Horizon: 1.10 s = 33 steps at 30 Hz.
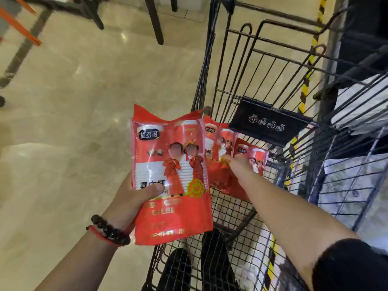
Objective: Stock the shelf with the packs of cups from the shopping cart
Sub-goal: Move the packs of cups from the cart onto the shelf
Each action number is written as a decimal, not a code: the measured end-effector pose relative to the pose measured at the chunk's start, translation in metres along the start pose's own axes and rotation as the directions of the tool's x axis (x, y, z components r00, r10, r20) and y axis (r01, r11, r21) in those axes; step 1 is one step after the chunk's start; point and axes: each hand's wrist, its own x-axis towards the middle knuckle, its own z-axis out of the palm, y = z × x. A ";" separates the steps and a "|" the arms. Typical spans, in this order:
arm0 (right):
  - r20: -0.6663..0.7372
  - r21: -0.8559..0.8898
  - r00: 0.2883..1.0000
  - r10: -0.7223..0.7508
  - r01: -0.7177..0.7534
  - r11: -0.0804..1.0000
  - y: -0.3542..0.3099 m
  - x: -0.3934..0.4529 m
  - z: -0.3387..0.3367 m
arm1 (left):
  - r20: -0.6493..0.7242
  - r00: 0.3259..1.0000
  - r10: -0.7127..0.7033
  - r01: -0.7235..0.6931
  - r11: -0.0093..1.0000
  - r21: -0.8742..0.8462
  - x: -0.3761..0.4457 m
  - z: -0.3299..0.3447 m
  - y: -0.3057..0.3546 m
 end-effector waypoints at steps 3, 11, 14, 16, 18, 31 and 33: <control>0.040 0.017 0.996 0.083 -0.084 0.996 -0.006 0.023 0.007 | -0.001 1.000 0.013 -0.013 1.000 0.011 0.004 -0.004 0.000; 0.128 0.196 0.960 0.249 -0.271 0.942 -0.005 0.047 0.022 | -0.053 0.997 0.049 -0.047 0.998 0.038 0.006 0.000 0.002; 0.228 0.299 0.945 0.235 -0.298 0.907 -0.003 0.045 0.017 | -0.066 0.996 0.060 -0.055 0.996 0.070 0.005 0.002 0.004; 0.249 0.304 0.944 0.217 -0.289 0.908 -0.001 0.038 0.012 | -0.076 0.995 0.057 -0.051 0.995 0.083 0.004 0.003 0.005; 0.208 0.274 0.959 0.194 -0.248 0.929 0.003 0.028 0.005 | -0.085 0.994 0.062 -0.053 0.994 0.098 0.002 0.004 0.005; -0.100 0.042 0.969 -0.228 0.233 0.972 0.051 -0.113 -0.069 | -0.200 0.977 0.069 -0.011 0.961 0.278 -0.034 0.025 0.005; -0.137 0.079 0.957 -0.254 0.266 0.961 0.054 -0.143 -0.083 | -0.212 0.975 0.064 0.004 0.952 0.306 -0.042 0.029 0.004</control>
